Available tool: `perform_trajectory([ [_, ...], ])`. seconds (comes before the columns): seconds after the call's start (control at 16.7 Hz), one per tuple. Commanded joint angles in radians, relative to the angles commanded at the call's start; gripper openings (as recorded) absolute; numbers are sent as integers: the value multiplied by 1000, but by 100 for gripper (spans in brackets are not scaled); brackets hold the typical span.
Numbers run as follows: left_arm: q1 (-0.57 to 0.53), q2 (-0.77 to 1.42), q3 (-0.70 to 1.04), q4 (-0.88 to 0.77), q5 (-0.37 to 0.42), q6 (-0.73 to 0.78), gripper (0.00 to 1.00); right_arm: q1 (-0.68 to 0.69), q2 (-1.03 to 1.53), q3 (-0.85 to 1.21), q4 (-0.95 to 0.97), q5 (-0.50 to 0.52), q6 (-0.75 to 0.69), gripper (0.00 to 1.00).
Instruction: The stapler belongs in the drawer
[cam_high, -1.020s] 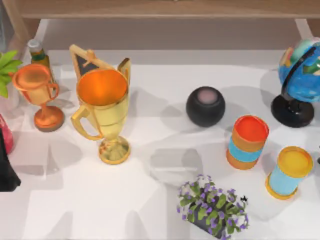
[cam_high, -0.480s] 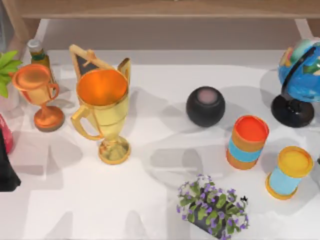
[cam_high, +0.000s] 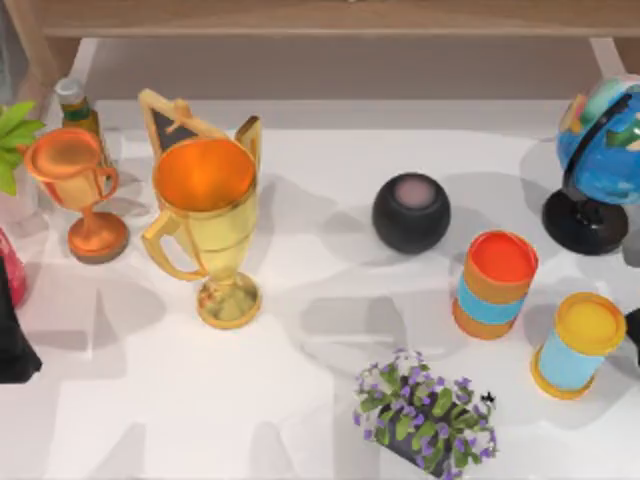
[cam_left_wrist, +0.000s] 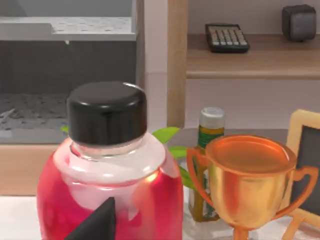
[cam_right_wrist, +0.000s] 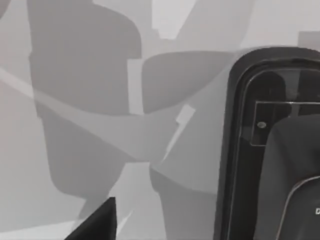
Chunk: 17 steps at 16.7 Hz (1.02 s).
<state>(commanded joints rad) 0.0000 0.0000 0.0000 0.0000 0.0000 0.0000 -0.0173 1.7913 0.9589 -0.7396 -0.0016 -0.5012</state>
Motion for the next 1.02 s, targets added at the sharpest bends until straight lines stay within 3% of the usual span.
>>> perform_trajectory([
  [0.72, 0, 0, 0, 0, 0, 0, 100, 0, 0, 0, 0, 0, 0, 2],
  [1.02, 0, 0, 0, 0, 0, 0, 100, 0, 0, 0, 0, 0, 0, 0],
])
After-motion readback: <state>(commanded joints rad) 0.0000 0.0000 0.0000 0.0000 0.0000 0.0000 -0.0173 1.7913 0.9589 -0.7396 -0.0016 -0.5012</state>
